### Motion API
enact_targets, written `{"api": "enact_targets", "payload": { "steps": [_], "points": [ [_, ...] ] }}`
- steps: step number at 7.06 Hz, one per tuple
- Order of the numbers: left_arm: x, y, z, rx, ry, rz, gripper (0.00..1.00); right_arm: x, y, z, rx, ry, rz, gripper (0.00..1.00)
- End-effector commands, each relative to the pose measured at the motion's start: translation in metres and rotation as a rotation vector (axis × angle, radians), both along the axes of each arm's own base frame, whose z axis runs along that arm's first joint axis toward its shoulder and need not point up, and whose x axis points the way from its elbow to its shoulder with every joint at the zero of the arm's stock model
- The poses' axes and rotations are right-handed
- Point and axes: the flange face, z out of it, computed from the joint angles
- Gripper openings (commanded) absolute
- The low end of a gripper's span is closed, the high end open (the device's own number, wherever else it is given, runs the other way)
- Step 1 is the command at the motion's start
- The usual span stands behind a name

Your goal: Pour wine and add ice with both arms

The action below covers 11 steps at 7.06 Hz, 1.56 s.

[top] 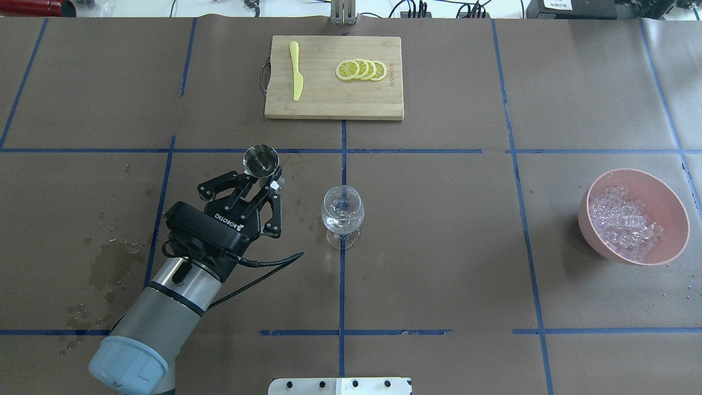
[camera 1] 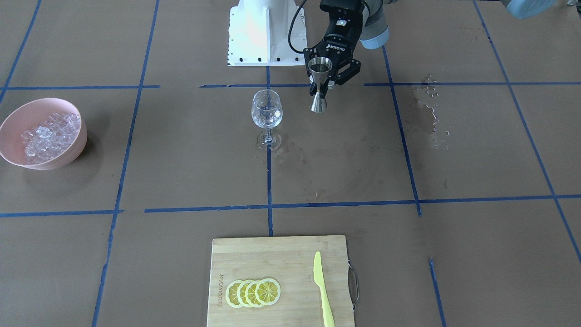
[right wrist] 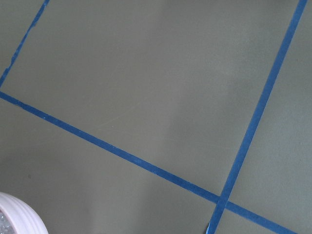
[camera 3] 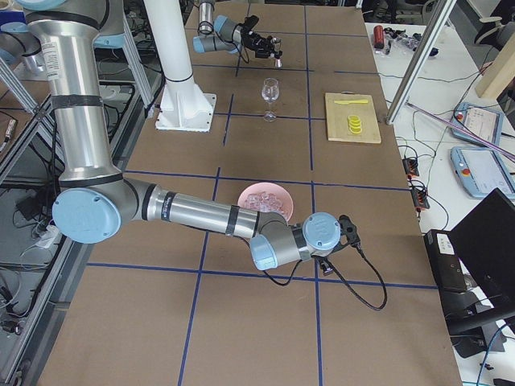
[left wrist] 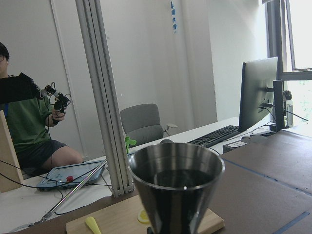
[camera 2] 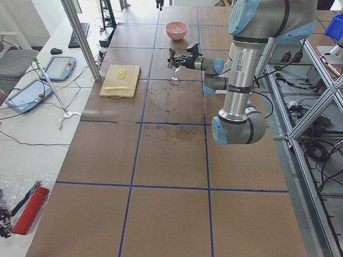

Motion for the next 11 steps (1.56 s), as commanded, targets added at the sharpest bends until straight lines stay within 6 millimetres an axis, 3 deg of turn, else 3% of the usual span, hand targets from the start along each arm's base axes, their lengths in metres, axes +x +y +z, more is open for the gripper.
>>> {"api": "enact_targets", "payload": {
  "steps": [1, 3, 4, 5, 11],
  "points": [
    [0.006, 0.002, 0.001, -0.004, -0.013, 0.002, 0.0, 0.0, 0.0, 0.002, -0.004, 0.0, -0.001, 1.0],
    [0.024, 0.002, -0.007, -0.022, -0.144, 0.007, 0.0, 0.0, 0.001, 0.005, -0.011, 0.001, -0.001, 1.0],
    [0.034, 0.0, -0.022, -0.027, -0.204, 0.005, 0.0, 0.0, 0.001, 0.007, -0.015, 0.001, -0.001, 1.0],
    [0.037, -0.001, -0.023, 0.024, -0.343, -0.013, 0.0, 0.0, 0.001, 0.007, -0.015, 0.001, -0.001, 1.0],
    [0.044, -0.003, -0.028, 0.189, -0.72, -0.059, 0.0, 0.0, 0.003, 0.013, -0.027, 0.001, -0.001, 1.0]
  ]
}}
